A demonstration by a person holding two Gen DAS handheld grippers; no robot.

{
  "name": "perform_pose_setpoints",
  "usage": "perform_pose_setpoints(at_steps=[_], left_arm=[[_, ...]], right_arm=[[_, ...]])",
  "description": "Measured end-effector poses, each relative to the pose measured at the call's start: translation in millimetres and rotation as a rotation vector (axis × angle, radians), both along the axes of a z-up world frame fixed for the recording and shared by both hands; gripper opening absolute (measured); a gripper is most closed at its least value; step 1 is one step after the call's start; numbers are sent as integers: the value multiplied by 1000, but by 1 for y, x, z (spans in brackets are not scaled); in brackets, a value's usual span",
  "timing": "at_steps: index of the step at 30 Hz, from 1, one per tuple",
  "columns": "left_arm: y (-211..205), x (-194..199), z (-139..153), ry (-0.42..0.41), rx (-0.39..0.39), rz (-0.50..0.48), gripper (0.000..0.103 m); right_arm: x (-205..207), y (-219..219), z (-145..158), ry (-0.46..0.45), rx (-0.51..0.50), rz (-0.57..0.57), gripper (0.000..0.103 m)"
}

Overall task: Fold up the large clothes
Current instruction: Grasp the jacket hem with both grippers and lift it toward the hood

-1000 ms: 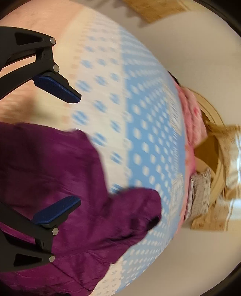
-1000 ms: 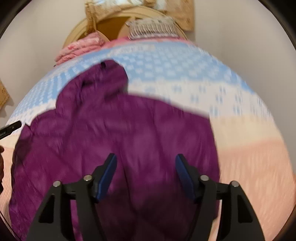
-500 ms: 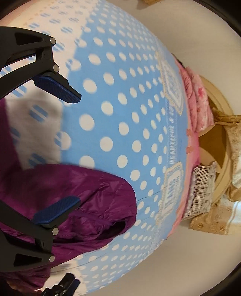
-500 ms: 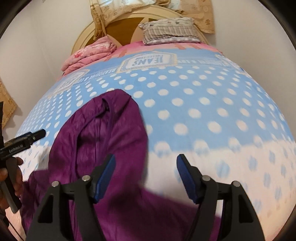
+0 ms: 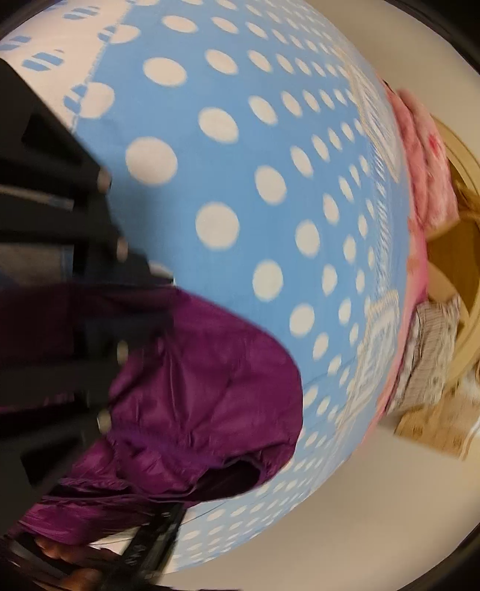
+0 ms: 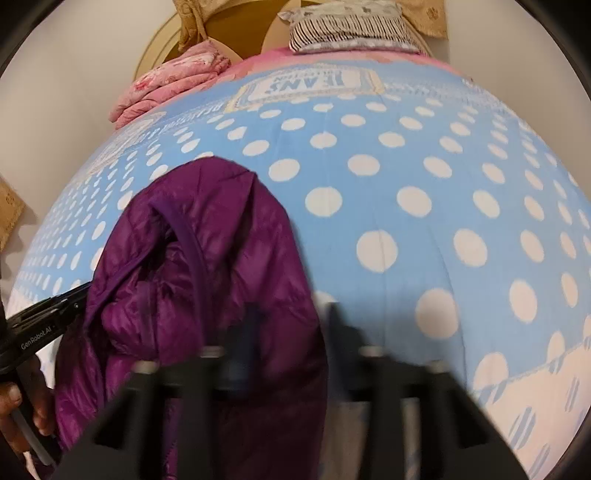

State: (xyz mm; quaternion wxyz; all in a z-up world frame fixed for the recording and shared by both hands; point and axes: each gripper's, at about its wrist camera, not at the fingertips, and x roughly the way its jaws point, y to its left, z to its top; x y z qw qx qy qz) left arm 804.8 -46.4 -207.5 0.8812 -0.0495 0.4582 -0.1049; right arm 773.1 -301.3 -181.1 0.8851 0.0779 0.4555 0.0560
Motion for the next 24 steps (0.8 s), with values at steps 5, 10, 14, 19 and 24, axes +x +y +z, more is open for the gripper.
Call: perform_pose_setpoints(at_steps=[5,10,14,19,24], left_arm=[[-2,-18,26,-81,-12,-39,0],[-3,-43,57,-149,-24,-62,0],[-3,-73,80,-222,-46,-88,0],[-3,-125,96,-291,-47,-146,0],[-5,-191,98,-424,46,-212,1]], right_arm=[[-23,-1,22,-74,2,33,7],[-52,4,50,-160,-10,53,6],[-91,11,72,-251,-31,106,6],[-144,12,84,-336,-38,134,6],[-186,17,82,-407,-95,173,6]])
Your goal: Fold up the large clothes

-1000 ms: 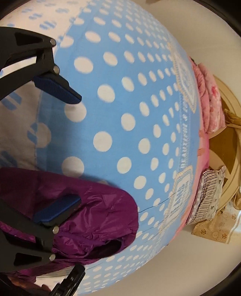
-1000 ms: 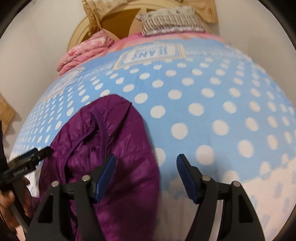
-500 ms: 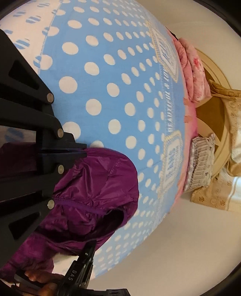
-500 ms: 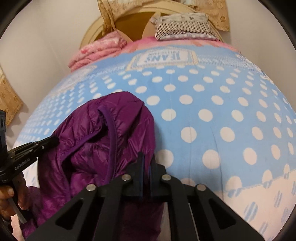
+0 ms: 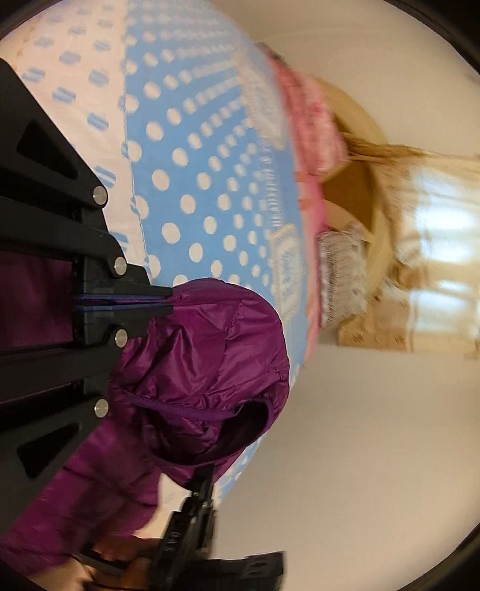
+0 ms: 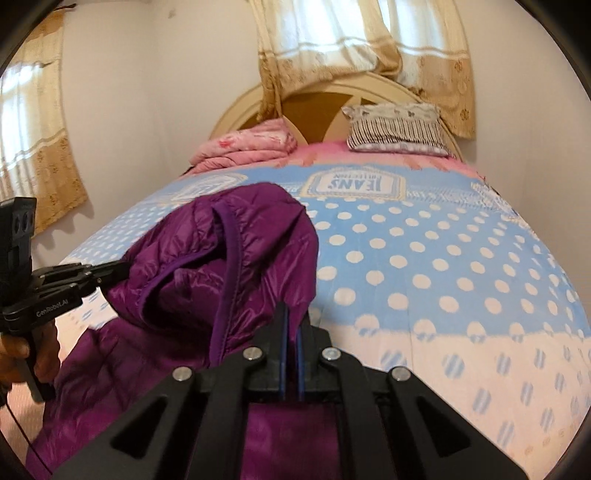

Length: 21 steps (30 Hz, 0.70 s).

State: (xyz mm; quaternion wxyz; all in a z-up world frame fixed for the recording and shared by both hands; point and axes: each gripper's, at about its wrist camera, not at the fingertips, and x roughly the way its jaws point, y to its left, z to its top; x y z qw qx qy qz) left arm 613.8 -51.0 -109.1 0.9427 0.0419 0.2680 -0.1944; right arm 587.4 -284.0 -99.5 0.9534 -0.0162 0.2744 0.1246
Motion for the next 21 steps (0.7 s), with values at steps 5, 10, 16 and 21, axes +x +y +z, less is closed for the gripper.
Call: perform_pose_setpoints(at_steps=[5,10,16,21], left_arm=[[-3,-59,-21,-52,161,-23,2],[13,-90,-45,14,225,-11,3],[40,-110,-55,84,175,84,63],[44,-111,-33,47,37,209,90]], right_arm=[[-29,-5,-24,84,-82,50,29],[-44,-32,-33,190,-33,18,29],[-73,-42,-30,256,9,-39,38],[-90,-11,-11,232,16,-74,38]])
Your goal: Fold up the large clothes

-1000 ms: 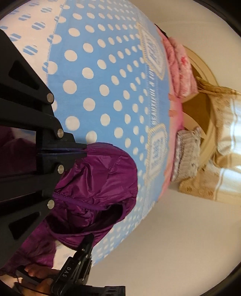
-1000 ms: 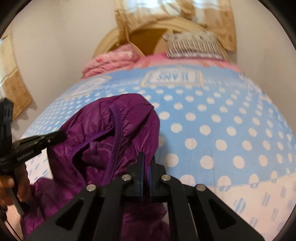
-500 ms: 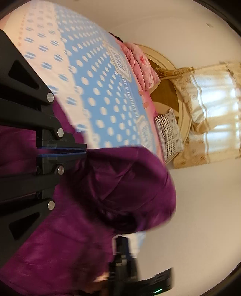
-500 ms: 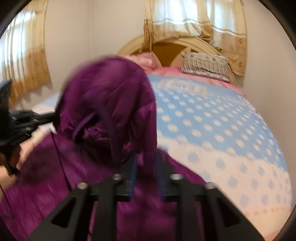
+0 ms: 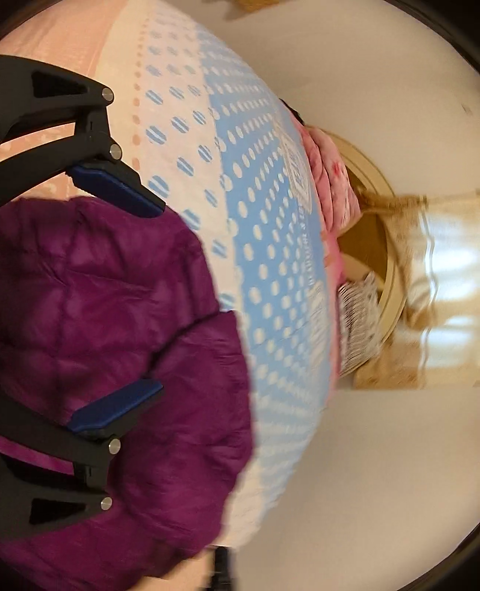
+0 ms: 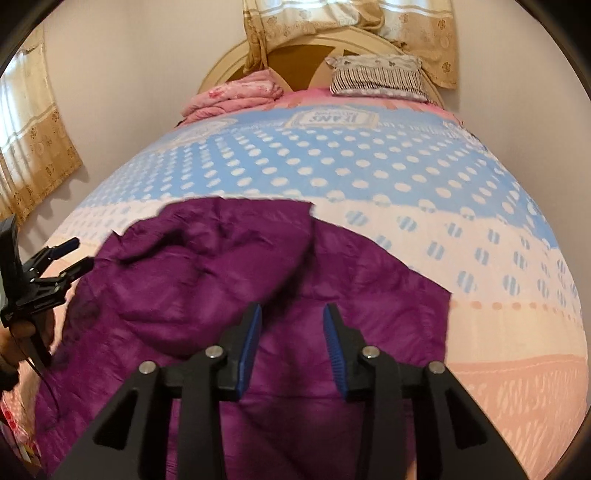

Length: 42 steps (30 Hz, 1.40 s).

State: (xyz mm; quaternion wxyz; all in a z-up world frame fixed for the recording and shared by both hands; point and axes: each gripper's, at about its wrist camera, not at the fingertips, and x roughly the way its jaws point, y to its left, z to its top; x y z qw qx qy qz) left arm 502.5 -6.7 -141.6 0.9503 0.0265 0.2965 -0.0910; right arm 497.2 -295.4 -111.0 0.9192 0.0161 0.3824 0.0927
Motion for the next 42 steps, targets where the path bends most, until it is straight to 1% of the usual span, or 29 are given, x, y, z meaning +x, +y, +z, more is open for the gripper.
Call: perform_pose_setpoints(at_steps=[1,2,4,5,7,8,9,10,11,13,14,17,21,25,28,30,33,38,42], left_arm=[[-4,2,8,-14,-30,4,90],[-11,6,13,-21,-37,0,90],[-31,13,19,-14,-18,-16,90],[-45,17,15,6,13,-42,90],[-66,21,2,49,120,-48,90],[-74,20,-9,77,151,-66,90],[-78,18,-20,106,178,-79,90],[-79,16,-25,114,187,-81,90],[-79,12,-33,123,185,-88,90],[-74,6,-44,156,163,-93,90],[-71,4,-48,167,143,-93,90],[-67,1,-55,186,98,-83,90],[-68,3,-64,197,91,-78,90],[-65,5,-69,212,67,-72,93],[-66,5,-71,215,66,-65,94],[-67,6,-73,223,73,-62,95],[-65,7,-75,233,62,-60,96],[-64,10,-77,246,62,-55,98],[-64,10,-77,248,64,-54,99]], right_arm=[[3,10,4,-6,17,8,38],[8,21,8,-12,36,20,38],[17,36,6,-18,40,30,38],[26,47,-1,11,38,36,38],[31,54,-20,72,36,31,38],[33,59,-34,124,29,23,38],[31,61,-44,156,37,26,38],[28,62,-53,181,42,39,37],[22,64,-64,196,26,54,37],[12,65,-72,190,5,65,37],[8,63,-74,185,11,69,37],[6,56,-75,180,20,66,35],[11,60,-74,160,-3,65,35],[2,61,-78,99,-27,63,35],[-5,63,-81,59,-42,58,35],[-4,62,-82,54,-34,54,35],[-3,60,-82,53,-16,51,35],[-5,63,-83,41,-34,45,35],[-6,62,-84,39,-28,43,35]])
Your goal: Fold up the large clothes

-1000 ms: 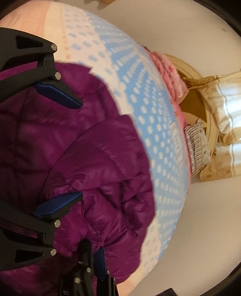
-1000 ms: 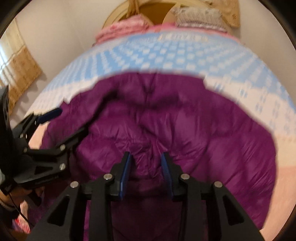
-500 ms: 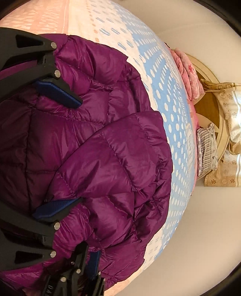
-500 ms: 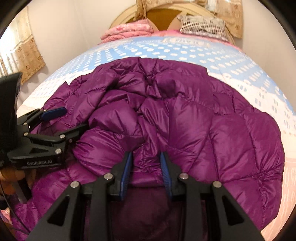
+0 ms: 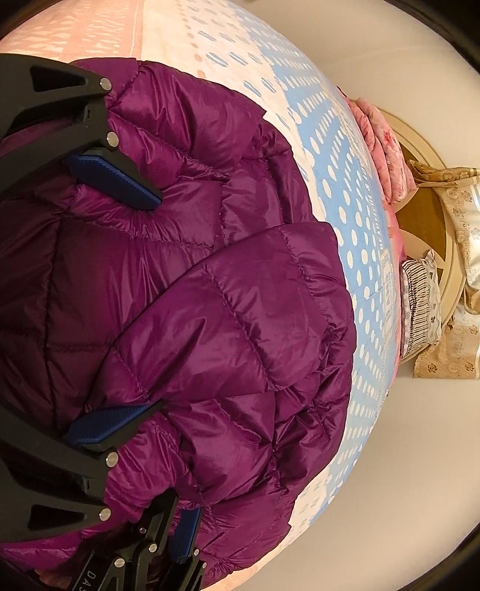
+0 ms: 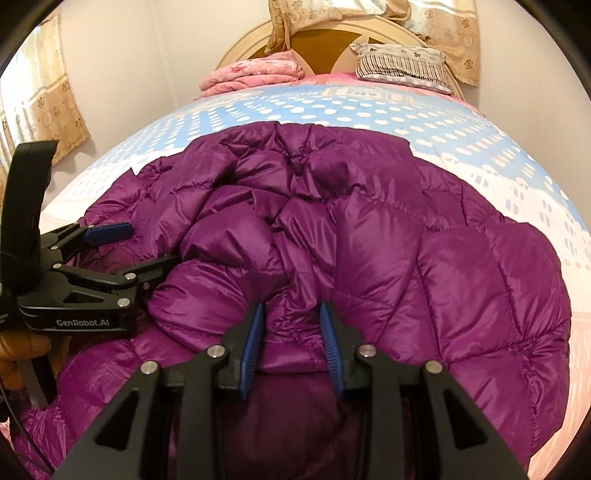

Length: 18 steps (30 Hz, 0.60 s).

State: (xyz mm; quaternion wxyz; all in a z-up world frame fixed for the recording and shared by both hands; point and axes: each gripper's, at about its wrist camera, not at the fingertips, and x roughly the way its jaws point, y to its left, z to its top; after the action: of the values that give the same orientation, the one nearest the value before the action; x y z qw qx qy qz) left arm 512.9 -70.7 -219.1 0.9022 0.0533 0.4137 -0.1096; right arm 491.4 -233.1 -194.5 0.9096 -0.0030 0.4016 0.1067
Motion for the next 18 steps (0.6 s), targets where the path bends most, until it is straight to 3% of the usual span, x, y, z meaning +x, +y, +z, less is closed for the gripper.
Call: perform_pose_setpoints(at_steps=[18], left_arm=[[0,4,7,25,34,15,101]], right_arm=[[1,7,2,0,-42,-13,35]])
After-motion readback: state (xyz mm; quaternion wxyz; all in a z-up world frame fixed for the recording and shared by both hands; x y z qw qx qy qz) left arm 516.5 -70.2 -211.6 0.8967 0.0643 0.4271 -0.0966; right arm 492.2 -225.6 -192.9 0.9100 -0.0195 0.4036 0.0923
